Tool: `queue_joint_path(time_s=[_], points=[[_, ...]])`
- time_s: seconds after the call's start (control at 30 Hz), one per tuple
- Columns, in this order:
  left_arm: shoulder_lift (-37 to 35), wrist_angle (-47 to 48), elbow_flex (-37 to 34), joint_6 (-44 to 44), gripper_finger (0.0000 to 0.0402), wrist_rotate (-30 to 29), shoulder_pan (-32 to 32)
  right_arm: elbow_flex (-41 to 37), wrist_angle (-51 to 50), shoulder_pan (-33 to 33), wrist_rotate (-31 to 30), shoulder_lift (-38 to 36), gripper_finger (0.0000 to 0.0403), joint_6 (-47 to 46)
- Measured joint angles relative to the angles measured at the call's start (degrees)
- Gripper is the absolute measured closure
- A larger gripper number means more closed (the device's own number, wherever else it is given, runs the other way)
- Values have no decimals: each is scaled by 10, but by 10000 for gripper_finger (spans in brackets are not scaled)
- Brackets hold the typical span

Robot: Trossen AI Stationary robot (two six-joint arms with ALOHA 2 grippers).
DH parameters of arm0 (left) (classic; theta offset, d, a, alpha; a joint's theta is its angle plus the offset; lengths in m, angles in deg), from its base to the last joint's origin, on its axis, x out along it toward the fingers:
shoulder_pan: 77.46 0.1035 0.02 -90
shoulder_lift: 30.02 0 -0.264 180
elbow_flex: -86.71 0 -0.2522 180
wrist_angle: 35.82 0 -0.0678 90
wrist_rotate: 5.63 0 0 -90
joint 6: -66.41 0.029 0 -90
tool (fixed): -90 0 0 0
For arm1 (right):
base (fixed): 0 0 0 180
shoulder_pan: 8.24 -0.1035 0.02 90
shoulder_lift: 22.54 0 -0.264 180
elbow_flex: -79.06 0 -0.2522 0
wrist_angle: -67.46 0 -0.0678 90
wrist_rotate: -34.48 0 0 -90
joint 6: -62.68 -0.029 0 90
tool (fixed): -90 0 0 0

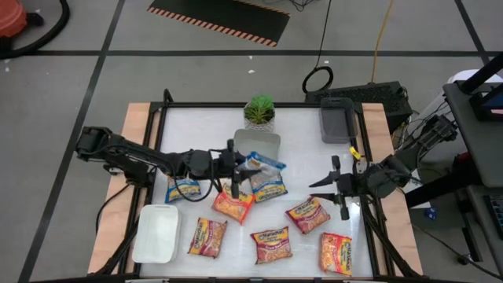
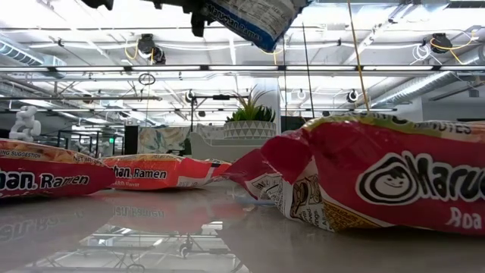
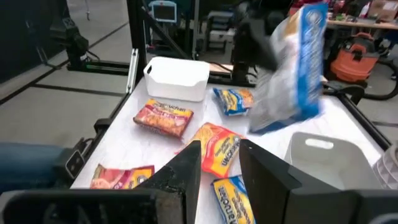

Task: Sort Maruchan noodles
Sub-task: Put the right blue noodle pack into the gray bin

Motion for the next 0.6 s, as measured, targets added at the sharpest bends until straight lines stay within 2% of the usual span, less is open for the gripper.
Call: queue_joint_path(time_s=[0.1,0.27,0.47,0.6], points=[[-8,0,5,-1,261,-28,2,0,-21,-4,0,-9,300,-8],[-6,22,50,1,261,-31,-2,0,-66,-11,0,-20,300,-23],[-3,162,141,-3,261,-32,-2,0,-111,-19,2,-29,300,-34],[-3,241,190,-16,261,-79,-2,0,-124,-21,2,-33,300,-38]])
